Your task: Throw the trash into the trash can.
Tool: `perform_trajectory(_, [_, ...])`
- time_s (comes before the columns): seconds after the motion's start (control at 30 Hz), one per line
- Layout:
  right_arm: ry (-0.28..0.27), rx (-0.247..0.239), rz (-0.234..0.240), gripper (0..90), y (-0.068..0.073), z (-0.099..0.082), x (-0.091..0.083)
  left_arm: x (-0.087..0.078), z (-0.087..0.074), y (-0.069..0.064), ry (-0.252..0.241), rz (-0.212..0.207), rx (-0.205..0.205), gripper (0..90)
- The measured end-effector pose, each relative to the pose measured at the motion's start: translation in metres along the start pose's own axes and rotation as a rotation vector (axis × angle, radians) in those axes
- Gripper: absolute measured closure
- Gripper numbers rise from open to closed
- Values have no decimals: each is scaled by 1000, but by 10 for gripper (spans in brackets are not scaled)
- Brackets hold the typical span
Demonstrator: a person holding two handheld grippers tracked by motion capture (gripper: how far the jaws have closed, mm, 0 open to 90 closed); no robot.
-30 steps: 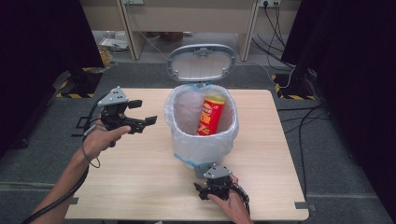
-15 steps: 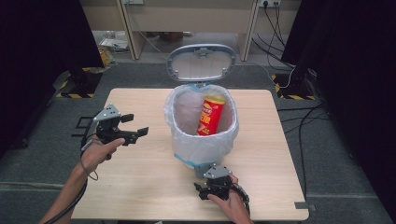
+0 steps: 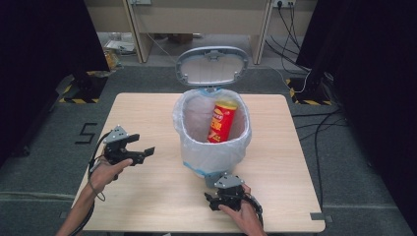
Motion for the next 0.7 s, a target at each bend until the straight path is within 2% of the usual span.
perform_trajectory(0.07, [-2, -1, -1, 190, 0, 0, 0, 2, -8, 0, 6, -4, -5, 149])
perform_trajectory(0.2, [-2, 0, 2, 190, 0, 0, 0, 6, -21, 1, 12, 16, -13, 149])
perform_trajectory(0.4, [-1, 0, 2, 189, 0, 0, 0, 13, -39, -1, 46, 36, 13, 149])
perform_trajectory(0.63, [-3, -1, 4, 190, 0, 0, 0, 20, -56, -3, 74, 35, 4, 149])
perform_trajectory(0.7, [-3, -2, 3, 190, 0, 0, 0, 21, -59, -2, 82, 43, 18, 149])
Point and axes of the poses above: each handheld gripper's, and its own axes: x roughly forward along the jaws, z roughly out of its top, y roughly to its left, the point moved 4 cm from there along x, roughly forward along the jaws, and after that the axes turned 2 degrees about x, right-handed, at the moved point
